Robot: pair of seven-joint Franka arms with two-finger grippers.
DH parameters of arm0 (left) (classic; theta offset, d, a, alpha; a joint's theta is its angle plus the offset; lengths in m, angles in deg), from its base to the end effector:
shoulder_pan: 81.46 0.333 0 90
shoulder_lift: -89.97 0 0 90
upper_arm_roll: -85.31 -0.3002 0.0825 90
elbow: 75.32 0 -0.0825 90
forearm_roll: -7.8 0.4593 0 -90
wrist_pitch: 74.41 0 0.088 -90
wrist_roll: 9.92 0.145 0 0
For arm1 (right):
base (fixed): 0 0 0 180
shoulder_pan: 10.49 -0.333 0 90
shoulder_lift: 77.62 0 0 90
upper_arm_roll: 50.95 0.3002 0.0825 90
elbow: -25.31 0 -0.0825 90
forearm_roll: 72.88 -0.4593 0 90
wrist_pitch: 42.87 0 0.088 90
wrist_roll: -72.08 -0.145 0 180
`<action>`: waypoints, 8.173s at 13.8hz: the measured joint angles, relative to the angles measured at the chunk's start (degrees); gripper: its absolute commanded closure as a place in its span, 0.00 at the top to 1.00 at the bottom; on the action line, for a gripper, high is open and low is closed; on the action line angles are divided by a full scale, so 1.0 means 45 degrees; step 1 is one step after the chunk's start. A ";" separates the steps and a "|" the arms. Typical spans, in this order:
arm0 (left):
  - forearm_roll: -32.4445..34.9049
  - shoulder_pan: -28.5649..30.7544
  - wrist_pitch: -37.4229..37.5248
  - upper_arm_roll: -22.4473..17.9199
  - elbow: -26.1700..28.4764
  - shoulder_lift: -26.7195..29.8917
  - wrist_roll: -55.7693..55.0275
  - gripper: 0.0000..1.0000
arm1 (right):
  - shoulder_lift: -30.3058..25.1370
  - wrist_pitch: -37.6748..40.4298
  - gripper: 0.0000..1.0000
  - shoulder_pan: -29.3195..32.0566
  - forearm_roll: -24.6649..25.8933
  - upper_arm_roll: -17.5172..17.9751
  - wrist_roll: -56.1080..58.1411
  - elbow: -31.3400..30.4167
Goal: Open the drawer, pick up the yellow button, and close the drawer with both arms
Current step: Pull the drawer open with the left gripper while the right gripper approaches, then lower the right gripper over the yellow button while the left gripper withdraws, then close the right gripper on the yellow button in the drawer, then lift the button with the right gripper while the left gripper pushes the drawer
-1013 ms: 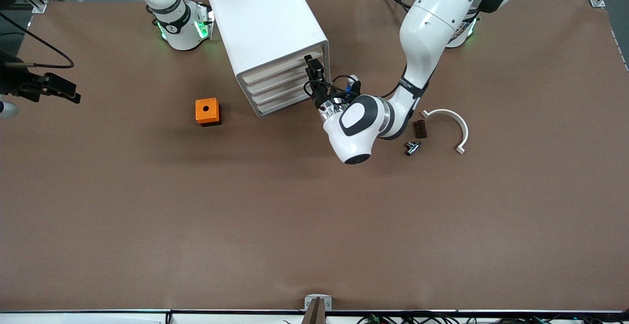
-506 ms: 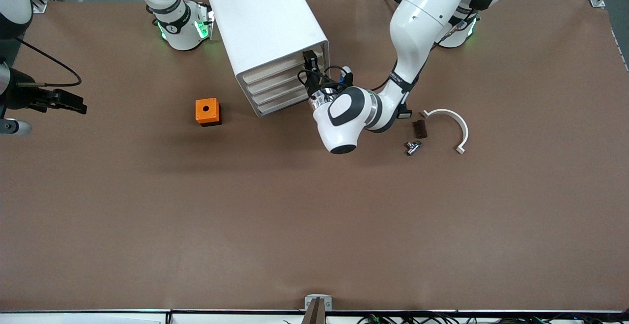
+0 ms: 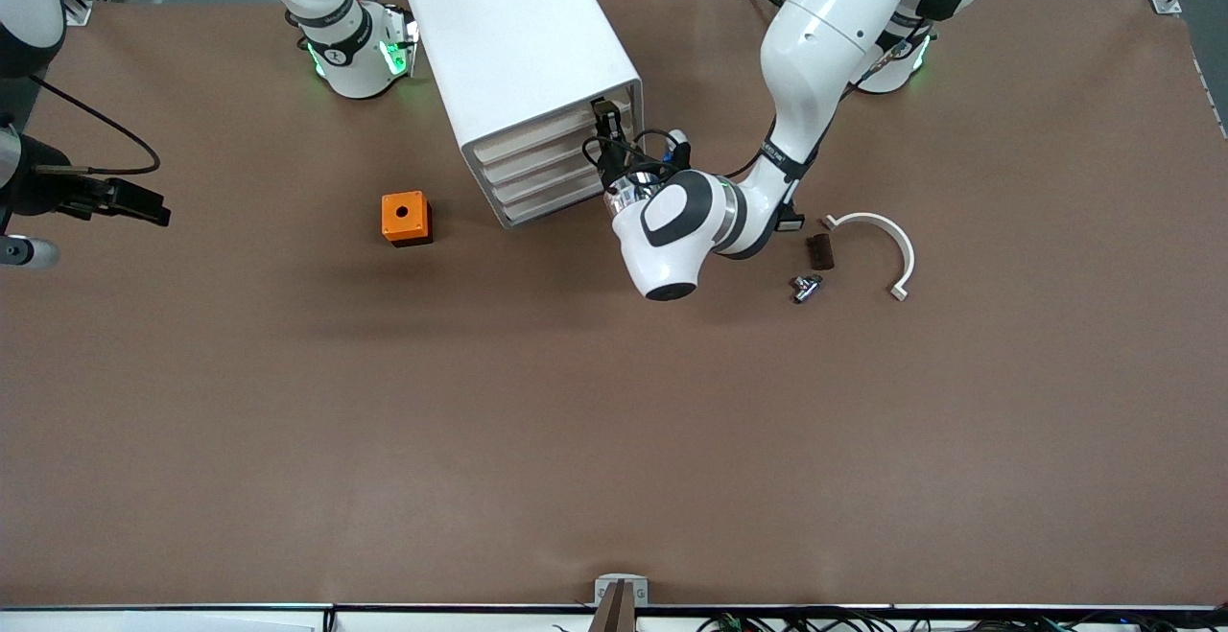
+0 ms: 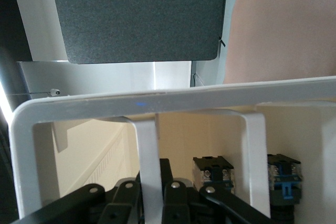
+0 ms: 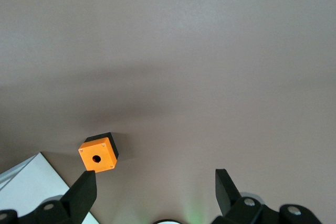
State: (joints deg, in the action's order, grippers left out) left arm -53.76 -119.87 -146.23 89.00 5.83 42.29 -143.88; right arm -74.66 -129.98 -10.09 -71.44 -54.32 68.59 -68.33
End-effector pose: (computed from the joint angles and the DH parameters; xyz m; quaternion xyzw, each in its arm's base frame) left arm 0.4045 -0.5529 0.1728 -0.4519 -0.5954 0.5393 0.3879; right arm 0.6249 -0.0444 0.5003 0.9945 -0.0628 -0.0827 0.0139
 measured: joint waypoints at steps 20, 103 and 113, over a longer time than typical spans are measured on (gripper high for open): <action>0.0177 0.3473 0.0007 -0.0082 -0.0300 -0.0097 0.1586 0.91 | 0.0048 -0.0852 1.00 -0.6514 -0.1351 0.0200 -1.1766 -0.0177; 1.1822 -0.1817 -0.8269 -0.1465 -0.2533 0.1656 1.5708 0.99 | 0.3036 -0.1346 0.00 -0.5100 -0.1146 -0.0274 -0.9051 0.0940; 1.1065 -0.3026 -0.7201 -0.1338 -0.2550 0.1713 1.4322 0.99 | 0.3102 -0.4855 0.00 0.0004 0.0368 -0.0362 -0.0089 -0.1528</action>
State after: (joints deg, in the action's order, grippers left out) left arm -3.97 -133.49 -178.63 82.97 -5.65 49.99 -79.43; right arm -60.71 -151.83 -10.07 -69.79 -55.95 68.19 -75.20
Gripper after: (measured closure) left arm 0.004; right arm 0.599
